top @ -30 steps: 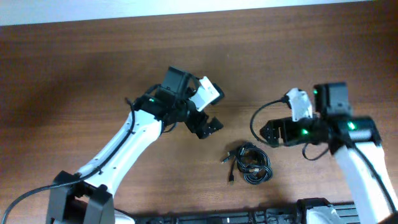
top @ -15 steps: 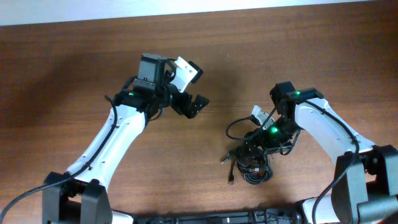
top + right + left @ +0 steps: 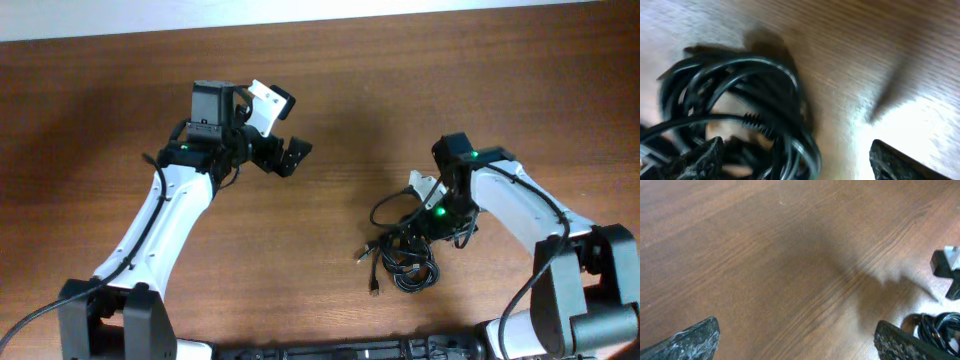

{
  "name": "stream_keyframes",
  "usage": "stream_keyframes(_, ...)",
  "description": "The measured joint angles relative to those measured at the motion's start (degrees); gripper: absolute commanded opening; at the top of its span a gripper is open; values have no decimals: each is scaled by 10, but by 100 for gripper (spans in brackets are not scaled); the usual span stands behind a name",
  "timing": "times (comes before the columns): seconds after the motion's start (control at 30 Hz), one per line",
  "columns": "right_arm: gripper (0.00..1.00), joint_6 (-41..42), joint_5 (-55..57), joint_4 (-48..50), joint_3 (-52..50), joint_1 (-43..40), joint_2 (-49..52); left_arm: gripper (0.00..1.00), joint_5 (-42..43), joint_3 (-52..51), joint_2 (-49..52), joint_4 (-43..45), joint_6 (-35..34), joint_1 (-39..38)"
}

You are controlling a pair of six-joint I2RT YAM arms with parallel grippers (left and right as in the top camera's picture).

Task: Untangle cables
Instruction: 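Lower the right gripper onto the black cable bundle and grasp it, then lift the cable bundle and pass it toward the left gripper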

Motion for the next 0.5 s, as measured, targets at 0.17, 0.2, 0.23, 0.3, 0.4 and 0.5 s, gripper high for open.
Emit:
stream_keyframes(0.17, 4, -2, -45, 87, -59, 13, -7, 99, 0, 0, 0, 43, 0, 0)
stream_keyframes(0.2, 4, -1, -54, 94, -64, 15, -5, 99, 0, 0, 0, 49, 0, 0)
stream_keyframes(0.23, 4, 3, -65, 95, -65, 16, -4, 99, 0, 0, 0, 50, 0, 0)
stream_keyframes(0.3, 4, 16, -74, 99, -65, 16, -4, 99, 4, 0, 0, 50, 0, 0)
stream_keyframes(0.4, 4, 24, -74, 85, -30, 16, 2, 99, 42, 0, 0, 49, -13, 0)
stream_keyframes(0.5, 4, 45, -59, 85, 64, 17, 4, 99, 77, 0, 0, 49, -73, 0)
